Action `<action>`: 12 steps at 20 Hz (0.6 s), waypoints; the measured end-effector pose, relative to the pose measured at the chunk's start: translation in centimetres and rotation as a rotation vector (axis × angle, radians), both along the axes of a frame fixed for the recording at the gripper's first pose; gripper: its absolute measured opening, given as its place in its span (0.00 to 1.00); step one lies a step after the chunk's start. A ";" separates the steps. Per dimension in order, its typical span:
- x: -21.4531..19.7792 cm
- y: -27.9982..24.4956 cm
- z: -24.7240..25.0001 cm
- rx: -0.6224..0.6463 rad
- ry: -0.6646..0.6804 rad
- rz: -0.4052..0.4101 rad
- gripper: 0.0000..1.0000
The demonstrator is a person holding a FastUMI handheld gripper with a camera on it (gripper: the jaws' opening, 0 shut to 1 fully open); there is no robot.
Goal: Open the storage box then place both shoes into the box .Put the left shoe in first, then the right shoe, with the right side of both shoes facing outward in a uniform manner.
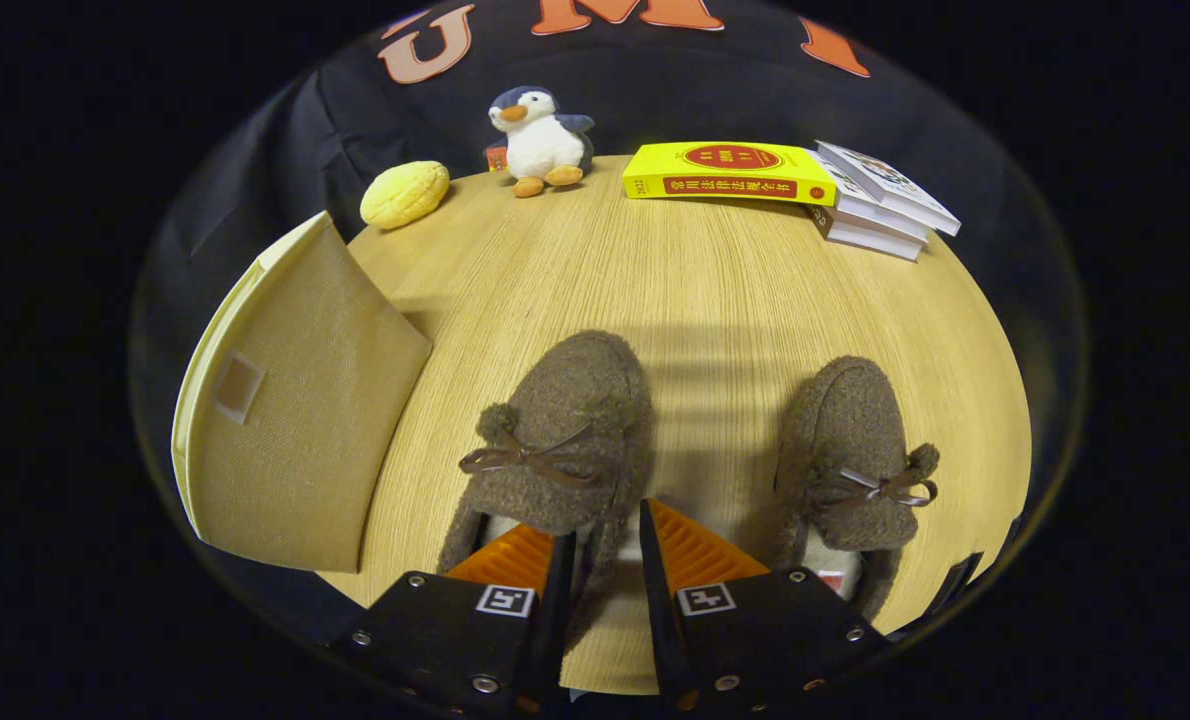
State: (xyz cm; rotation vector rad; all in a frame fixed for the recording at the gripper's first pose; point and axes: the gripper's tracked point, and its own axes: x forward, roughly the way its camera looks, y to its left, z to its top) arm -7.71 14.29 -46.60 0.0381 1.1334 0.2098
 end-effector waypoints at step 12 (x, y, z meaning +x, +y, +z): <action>-0.5 0.5 2.5 0.014 0.041 -0.044 0.04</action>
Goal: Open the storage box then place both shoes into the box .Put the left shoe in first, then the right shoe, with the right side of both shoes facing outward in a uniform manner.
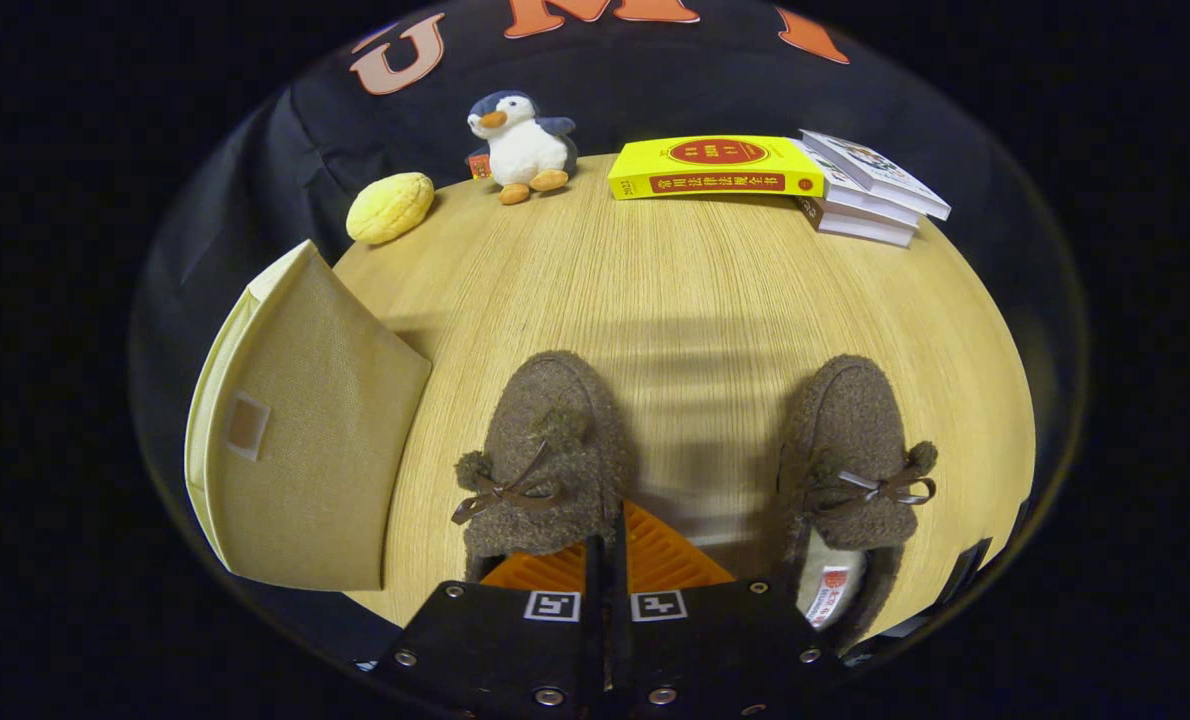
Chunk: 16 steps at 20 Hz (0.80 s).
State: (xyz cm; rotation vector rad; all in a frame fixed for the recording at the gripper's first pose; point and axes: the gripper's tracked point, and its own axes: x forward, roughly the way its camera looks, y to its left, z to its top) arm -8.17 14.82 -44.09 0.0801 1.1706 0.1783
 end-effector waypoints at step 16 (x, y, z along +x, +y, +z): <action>3.9 11.2 17.8 0.176 -0.124 -0.051 0.04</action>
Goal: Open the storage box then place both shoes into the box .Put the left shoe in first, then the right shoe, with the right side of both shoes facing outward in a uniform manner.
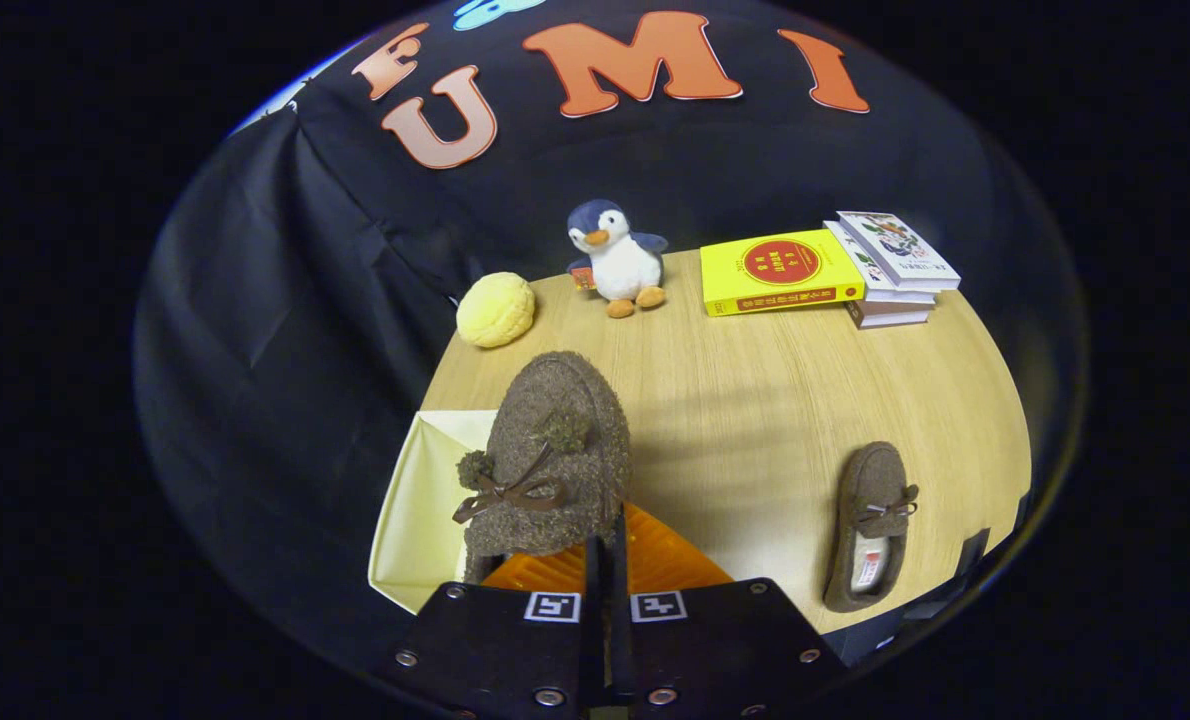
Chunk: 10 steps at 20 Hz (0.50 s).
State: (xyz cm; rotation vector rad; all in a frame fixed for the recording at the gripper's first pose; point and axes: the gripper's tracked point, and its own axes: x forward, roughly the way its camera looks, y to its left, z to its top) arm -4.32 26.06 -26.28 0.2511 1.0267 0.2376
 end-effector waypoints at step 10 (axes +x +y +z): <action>-0.4 12.3 -2.3 0.007 0.093 0.110 0.04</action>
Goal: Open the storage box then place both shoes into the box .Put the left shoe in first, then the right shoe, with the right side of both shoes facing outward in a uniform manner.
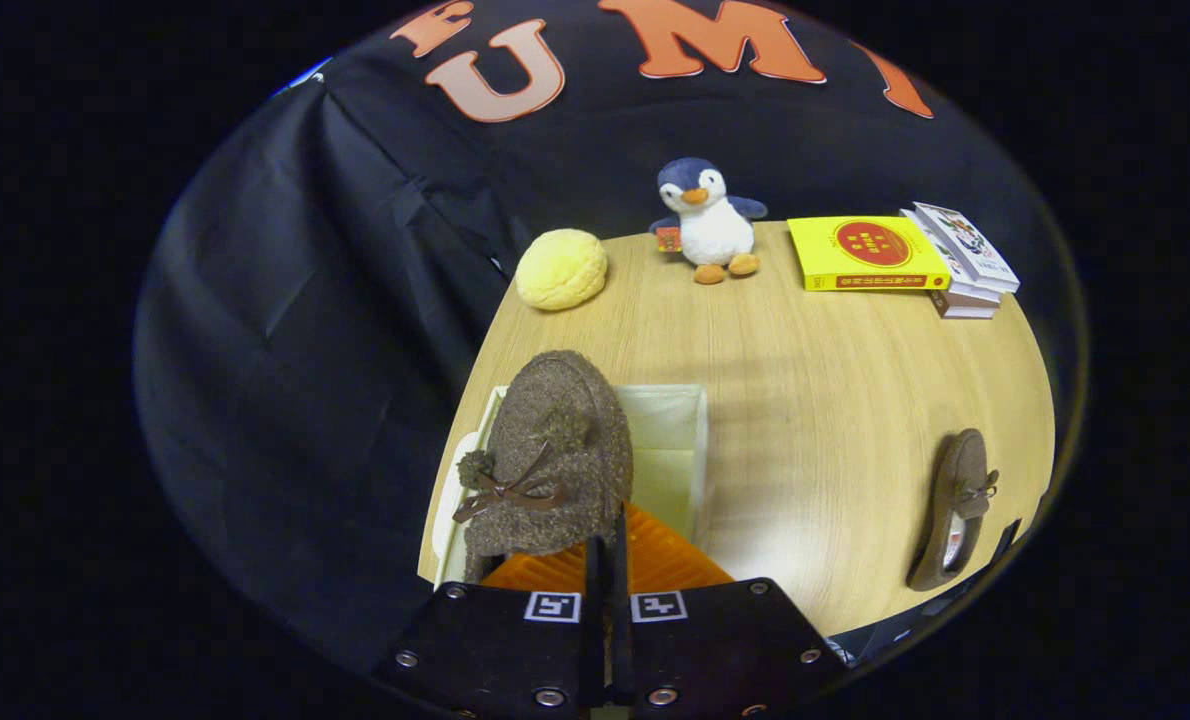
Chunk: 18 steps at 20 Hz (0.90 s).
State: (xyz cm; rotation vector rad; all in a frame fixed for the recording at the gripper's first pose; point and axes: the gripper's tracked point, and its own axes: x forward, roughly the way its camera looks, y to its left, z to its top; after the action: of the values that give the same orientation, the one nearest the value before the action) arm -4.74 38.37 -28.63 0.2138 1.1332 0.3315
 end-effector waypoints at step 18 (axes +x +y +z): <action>-4.9 6.3 -12.7 -0.111 0.305 0.065 0.12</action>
State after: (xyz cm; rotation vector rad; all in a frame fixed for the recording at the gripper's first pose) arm -9.67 44.65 -41.31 0.1328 1.4583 0.2987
